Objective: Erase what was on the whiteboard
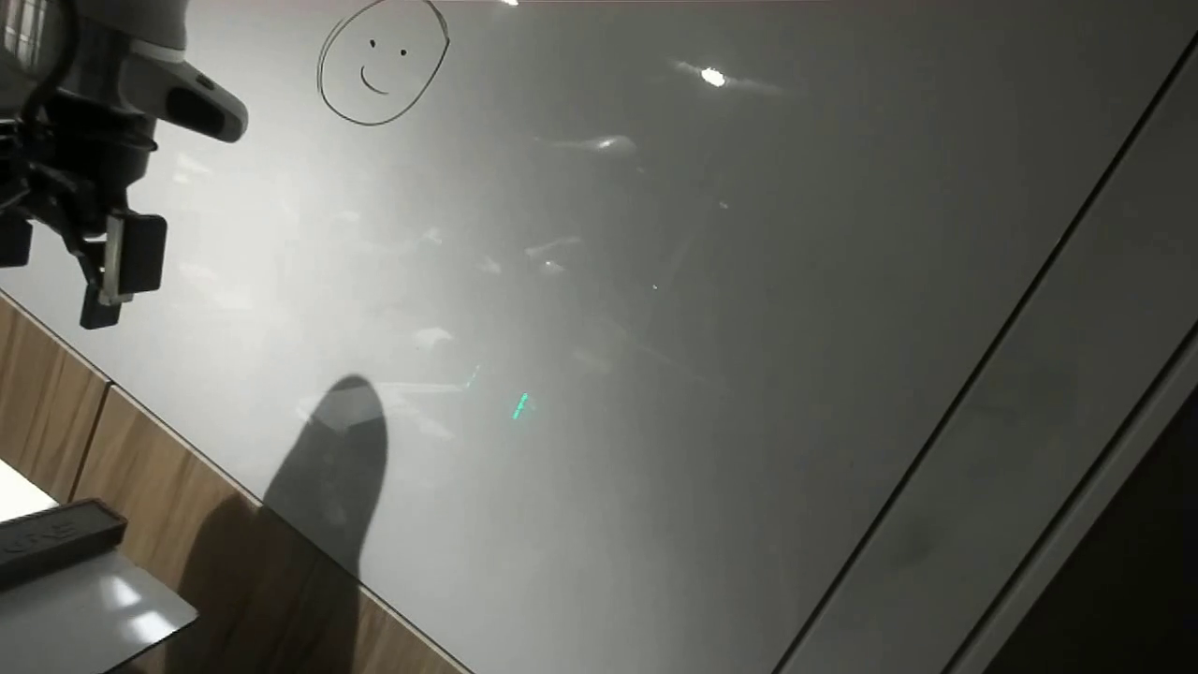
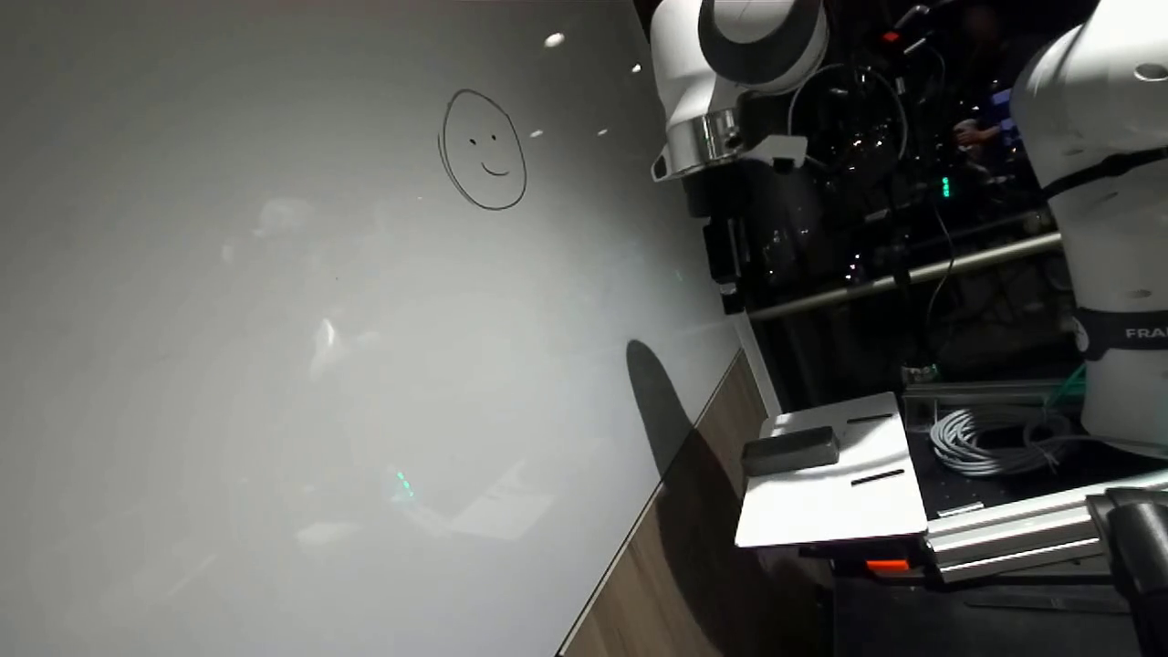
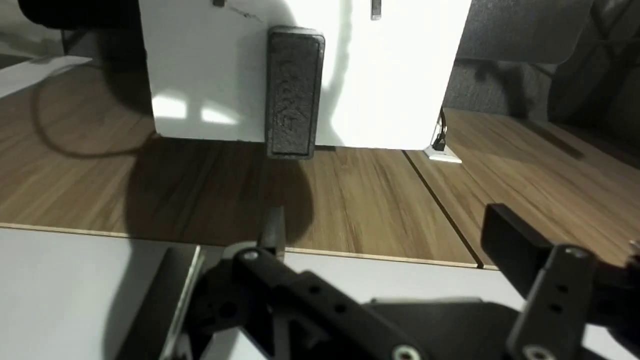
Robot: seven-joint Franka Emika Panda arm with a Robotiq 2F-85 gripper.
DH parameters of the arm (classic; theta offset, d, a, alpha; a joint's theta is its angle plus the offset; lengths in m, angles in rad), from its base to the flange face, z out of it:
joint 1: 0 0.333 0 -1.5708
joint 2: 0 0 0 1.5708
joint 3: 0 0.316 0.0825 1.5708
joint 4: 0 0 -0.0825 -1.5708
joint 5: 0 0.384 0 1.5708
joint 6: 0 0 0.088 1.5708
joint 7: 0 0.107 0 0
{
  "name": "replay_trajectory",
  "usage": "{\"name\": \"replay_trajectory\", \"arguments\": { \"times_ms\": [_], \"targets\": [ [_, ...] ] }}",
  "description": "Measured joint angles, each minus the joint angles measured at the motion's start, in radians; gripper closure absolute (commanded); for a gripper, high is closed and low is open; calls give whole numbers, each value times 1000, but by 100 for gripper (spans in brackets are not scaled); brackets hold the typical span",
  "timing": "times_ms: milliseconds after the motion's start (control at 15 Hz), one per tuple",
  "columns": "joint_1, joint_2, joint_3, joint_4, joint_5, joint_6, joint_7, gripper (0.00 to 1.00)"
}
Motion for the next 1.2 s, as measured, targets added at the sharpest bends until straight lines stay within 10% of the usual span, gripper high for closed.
{"name": "replay_trajectory", "arguments": {
  "times_ms": [733,1200],
  "targets": [
    [-76,433,109,1,-220,263,269,0],
    [-45,523,90,8,-151,260,250,0]
  ]
}}
